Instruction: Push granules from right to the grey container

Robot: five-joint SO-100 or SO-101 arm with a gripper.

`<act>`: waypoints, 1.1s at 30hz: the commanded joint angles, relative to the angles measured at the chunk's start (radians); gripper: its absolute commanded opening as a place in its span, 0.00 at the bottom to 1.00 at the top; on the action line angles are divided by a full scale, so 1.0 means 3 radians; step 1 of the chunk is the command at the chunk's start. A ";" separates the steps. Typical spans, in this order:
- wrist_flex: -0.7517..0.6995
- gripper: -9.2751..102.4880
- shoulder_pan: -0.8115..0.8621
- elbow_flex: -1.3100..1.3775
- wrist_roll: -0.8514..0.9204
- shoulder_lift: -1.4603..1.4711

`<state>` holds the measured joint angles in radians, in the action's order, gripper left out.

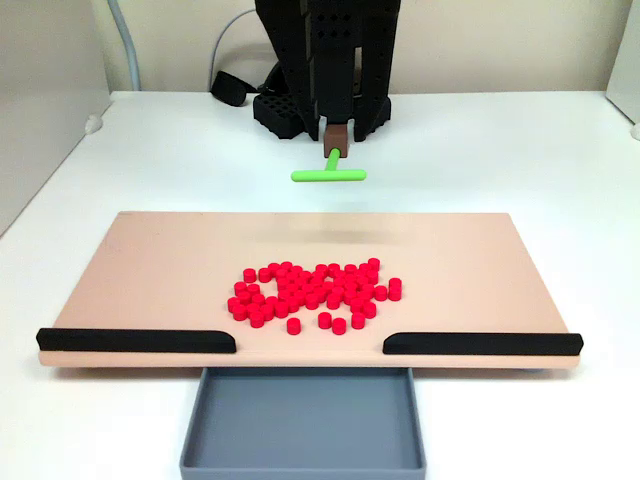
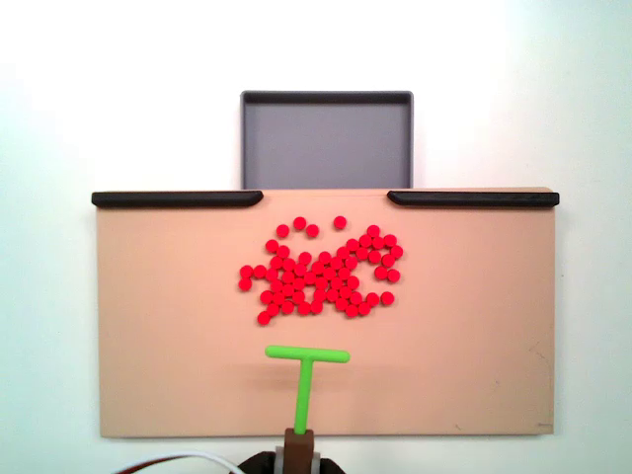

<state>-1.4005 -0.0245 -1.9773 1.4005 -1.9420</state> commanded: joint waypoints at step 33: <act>0.0015 0.08 0.0102 0.0051 0.0383 -0.0066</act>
<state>-1.4005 -0.0077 -1.9773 1.4634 -1.9221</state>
